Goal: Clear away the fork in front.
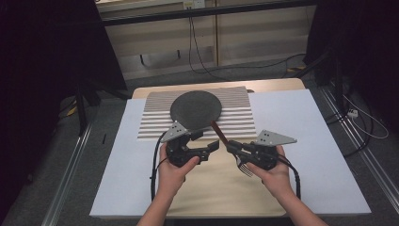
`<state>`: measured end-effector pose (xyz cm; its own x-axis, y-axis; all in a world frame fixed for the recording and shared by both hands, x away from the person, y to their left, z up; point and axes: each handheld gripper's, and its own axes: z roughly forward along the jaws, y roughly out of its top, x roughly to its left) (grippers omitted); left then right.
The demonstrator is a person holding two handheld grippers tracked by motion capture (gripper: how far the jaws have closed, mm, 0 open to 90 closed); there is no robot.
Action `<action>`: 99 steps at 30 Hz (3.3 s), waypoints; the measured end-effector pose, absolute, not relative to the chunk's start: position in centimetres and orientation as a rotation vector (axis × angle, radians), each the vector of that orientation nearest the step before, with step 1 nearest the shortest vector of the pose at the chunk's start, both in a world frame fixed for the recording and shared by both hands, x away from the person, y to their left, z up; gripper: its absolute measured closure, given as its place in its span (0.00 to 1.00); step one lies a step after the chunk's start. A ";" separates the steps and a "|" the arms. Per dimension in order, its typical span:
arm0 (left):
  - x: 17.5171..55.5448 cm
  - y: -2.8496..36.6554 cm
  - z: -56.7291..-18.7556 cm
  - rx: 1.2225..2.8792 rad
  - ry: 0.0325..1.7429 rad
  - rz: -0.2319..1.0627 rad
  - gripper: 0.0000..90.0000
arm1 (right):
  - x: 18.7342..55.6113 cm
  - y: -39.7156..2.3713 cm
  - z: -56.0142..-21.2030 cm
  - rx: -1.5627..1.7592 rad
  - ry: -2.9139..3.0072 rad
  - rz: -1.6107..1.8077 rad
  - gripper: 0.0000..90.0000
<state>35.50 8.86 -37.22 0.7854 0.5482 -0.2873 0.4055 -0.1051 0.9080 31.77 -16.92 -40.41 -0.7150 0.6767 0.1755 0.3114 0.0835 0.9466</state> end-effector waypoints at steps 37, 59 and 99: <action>36.5 15.7 -37.3 1.688 0.798 -0.112 0.90 | 31.1 -18.7 -41.1 0.980 2.012 1.566 0.39; 37.4 19.6 -39.7 1.767 0.879 -0.245 0.90 | 30.5 -20.7 -41.7 1.031 1.982 1.518 0.28; 38.6 19.4 -43.9 1.849 0.947 -0.142 0.80 | 29.6 -22.4 -42.1 1.062 1.929 1.554 0.24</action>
